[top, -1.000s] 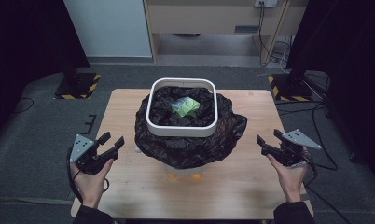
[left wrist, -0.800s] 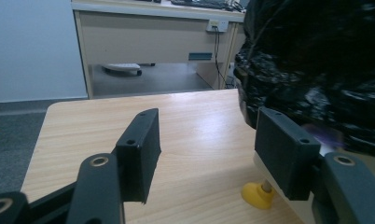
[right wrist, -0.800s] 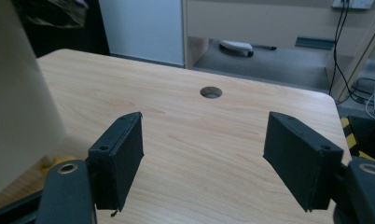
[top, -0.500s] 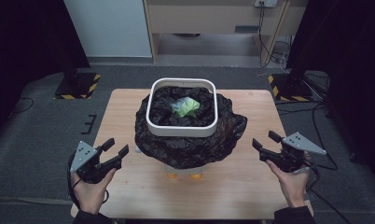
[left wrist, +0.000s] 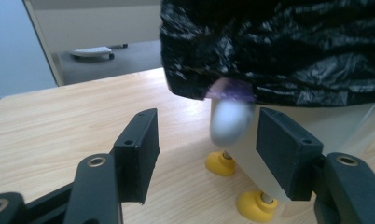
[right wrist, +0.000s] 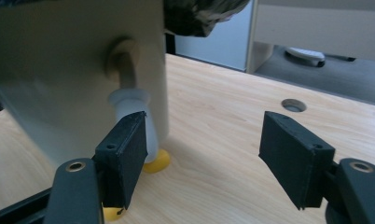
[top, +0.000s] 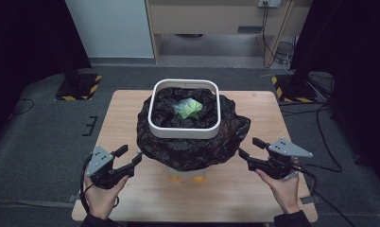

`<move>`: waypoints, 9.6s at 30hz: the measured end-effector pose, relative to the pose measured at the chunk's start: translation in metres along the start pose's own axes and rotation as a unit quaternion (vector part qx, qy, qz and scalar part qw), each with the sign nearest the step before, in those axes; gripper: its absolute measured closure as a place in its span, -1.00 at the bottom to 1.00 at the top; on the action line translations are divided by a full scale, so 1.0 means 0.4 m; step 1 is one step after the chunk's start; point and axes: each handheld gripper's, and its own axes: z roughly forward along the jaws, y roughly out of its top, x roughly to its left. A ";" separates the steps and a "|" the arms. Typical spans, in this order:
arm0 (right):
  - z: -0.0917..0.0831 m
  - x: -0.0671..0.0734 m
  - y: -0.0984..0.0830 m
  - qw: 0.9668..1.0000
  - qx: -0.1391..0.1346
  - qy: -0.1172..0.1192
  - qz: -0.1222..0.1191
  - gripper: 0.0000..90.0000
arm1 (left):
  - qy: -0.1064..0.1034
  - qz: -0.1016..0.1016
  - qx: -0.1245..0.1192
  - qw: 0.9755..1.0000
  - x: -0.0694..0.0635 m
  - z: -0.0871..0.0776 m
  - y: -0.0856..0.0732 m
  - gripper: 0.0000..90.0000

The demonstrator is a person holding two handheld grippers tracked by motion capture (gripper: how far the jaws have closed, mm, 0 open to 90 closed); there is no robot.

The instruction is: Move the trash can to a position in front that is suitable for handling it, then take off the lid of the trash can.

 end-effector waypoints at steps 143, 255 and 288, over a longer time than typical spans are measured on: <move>-0.110 -0.110 -0.012 0.991 -0.063 -0.087 0.076 -0.44 | 0.036 0.016 0.226 0.973 0.063 0.202 -0.278 -0.99; 0.109 0.029 0.425 0.995 -0.095 -0.033 0.006 -0.54 | 0.038 0.012 0.225 0.974 0.058 0.208 -0.278 -1.00; 0.192 0.059 0.458 0.999 -0.049 0.000 0.004 -0.53 | 0.038 0.014 0.225 0.973 0.059 0.209 -0.277 -1.00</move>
